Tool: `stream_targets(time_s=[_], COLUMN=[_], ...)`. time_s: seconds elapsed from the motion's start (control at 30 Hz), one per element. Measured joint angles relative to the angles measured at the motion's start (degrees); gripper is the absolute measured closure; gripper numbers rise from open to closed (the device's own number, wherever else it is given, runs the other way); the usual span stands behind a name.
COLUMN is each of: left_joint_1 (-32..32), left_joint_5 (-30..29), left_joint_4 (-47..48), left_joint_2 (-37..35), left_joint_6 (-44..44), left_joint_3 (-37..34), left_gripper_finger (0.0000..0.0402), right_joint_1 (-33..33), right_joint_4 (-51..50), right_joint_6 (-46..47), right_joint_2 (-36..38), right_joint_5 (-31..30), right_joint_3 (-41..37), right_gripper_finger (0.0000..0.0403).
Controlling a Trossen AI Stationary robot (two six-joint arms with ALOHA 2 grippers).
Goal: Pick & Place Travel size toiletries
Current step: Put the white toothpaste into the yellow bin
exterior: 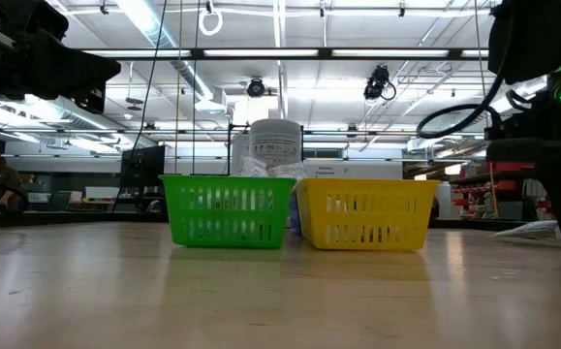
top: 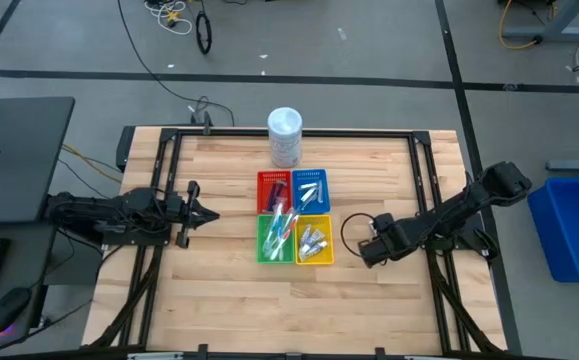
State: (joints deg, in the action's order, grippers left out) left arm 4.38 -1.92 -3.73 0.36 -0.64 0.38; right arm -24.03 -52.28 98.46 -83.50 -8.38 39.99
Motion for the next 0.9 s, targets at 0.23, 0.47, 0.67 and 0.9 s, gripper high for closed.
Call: stream_targets(time_s=[0.23, 0.47, 0.67, 0.9], left_joint_1=[0.0, 0.0, 0.0, 0.0], left_joint_5=[0.0, 0.0, 0.0, 0.0], left_joint_4=[0.0, 0.0, 0.1, 0.0], left_joint_2=[0.0, 0.0, 0.0, 0.0], left_joint_6=[0.0, 0.0, 0.0, 0.0], left_joint_3=[0.0, 0.0, 0.0, 0.0], left_gripper_finger=[0.0374, 0.0374, 0.0374, 0.0374], right_joint_1=[0.0, 0.0, 0.0, 0.0], right_joint_4=[-0.1, 0.0, 0.3, 5.4], right_joint_6=[-7.0, -19.2, -30.2, -52.5], right_joint_2=[0.2, 2.3, 4.4, 4.5], right_joint_5=[0.0, -2.3, -4.5, -5.1], right_joint_3=[2.8, 7.1, 10.9, 12.3], right_gripper_finger=[0.0325, 0.0323, 0.0324, 0.0323])
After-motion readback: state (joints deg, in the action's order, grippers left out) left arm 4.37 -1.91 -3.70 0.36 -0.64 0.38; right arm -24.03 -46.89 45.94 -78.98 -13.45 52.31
